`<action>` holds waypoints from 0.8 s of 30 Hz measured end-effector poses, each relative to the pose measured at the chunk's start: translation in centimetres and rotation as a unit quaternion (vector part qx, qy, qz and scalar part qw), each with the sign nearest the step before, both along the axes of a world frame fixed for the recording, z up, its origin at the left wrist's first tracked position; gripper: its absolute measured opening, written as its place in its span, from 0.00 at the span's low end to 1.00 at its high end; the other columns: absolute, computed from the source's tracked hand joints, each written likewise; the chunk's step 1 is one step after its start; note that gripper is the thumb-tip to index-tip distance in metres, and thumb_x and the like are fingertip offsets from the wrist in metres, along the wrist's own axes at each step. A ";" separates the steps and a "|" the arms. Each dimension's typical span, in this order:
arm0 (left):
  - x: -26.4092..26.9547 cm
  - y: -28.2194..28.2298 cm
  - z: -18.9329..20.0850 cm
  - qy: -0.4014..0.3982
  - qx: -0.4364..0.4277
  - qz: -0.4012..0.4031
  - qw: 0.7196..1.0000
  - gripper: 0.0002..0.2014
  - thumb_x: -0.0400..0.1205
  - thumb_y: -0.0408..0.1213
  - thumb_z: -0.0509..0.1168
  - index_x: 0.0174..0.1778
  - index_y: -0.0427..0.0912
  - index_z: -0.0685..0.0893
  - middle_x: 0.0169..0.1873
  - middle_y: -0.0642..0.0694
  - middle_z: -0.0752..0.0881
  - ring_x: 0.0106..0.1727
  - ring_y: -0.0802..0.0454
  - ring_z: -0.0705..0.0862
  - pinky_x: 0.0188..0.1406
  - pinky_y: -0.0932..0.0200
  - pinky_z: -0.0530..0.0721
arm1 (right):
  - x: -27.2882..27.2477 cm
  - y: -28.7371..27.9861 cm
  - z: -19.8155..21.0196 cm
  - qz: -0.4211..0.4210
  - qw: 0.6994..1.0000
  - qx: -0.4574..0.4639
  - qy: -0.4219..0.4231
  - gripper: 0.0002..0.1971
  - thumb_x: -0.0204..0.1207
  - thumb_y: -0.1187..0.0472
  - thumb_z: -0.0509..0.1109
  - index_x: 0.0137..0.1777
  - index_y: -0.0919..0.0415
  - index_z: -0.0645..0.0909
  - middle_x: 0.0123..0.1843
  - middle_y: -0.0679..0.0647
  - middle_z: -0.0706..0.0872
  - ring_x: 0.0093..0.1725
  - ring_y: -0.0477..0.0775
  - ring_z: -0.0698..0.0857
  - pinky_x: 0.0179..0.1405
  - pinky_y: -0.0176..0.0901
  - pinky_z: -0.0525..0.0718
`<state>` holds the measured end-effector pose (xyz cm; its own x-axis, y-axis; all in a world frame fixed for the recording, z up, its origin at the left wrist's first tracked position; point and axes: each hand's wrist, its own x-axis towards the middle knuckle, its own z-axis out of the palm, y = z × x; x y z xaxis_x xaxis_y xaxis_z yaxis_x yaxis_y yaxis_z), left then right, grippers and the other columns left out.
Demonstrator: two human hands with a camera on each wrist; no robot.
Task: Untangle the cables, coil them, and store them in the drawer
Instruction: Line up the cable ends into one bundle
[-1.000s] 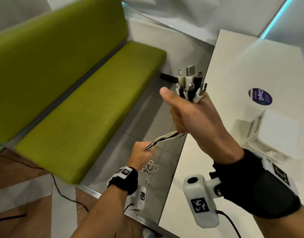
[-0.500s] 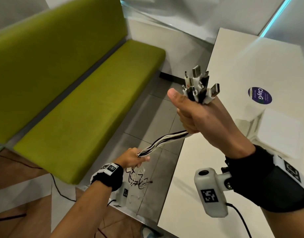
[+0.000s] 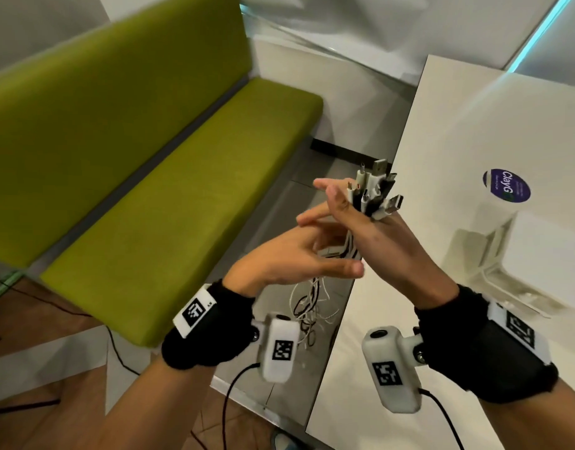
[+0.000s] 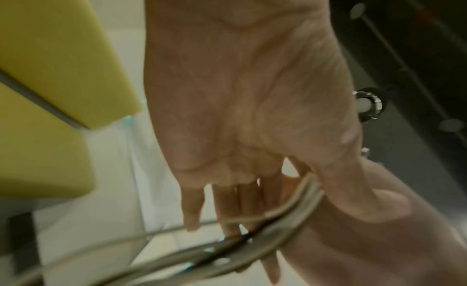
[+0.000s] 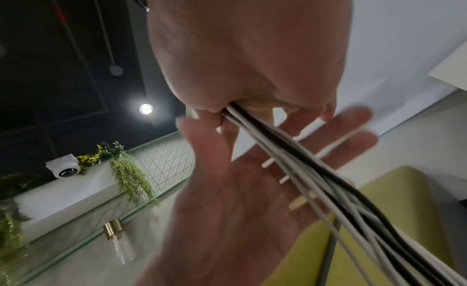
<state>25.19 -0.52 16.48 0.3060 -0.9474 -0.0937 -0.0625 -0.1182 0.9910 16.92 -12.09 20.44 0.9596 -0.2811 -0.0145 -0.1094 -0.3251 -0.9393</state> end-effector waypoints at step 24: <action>-1.0 -0.8 3.5 0.135 -0.070 0.186 0.971 0.23 0.89 0.45 0.56 0.29 0.38 0.77 0.17 0.51 0.60 0.19 0.54 0.55 0.21 0.54 0.52 | 0.1 1.8 -6.5 0.117 0.984 0.131 0.032 0.18 0.79 0.64 0.72 0.27 0.53 0.77 0.20 0.40 0.77 0.21 0.37 0.73 0.26 0.29 0.69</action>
